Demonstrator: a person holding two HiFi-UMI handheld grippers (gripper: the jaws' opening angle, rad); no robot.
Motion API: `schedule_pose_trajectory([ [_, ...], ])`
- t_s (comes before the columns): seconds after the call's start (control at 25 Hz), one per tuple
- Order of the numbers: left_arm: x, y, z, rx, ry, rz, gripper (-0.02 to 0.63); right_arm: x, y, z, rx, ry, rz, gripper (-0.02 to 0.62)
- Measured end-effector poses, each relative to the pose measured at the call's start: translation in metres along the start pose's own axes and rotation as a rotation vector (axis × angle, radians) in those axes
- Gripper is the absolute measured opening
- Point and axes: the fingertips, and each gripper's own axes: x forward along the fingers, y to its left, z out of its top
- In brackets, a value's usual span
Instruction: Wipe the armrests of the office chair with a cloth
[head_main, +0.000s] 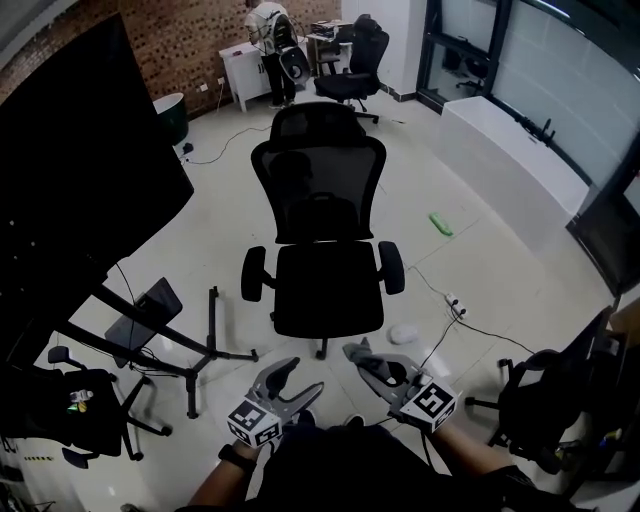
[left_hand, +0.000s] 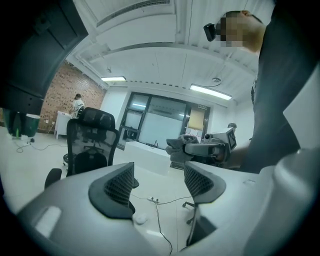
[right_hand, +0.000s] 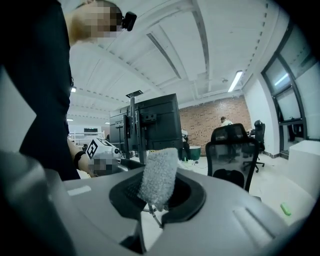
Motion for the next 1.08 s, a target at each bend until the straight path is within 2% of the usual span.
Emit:
schedule_pose_trajectory([
  [0.32, -0.027, -0.001, 0.035, 0.050, -0.043, -0.014, 0.336, 0.017, 0.017, 0.033, 0.012, -0.070, -0.025, 0.037],
  [0.48, -0.039, 0.003, 0.034, 0.053, -0.055, -0.028, 0.336, 0.024, 0.031, 0.043, 0.001, -0.088, -0.028, 0.037],
  [0.72, -0.047, 0.002, 0.043, 0.065, -0.084, -0.053, 0.336, 0.021, 0.041, 0.047, -0.015, -0.068, -0.041, 0.037],
  [1.08, -0.055, -0.005, 0.051, 0.076, -0.082, -0.072, 0.336, 0.021, 0.056, 0.054, -0.027, -0.078, -0.045, 0.037],
])
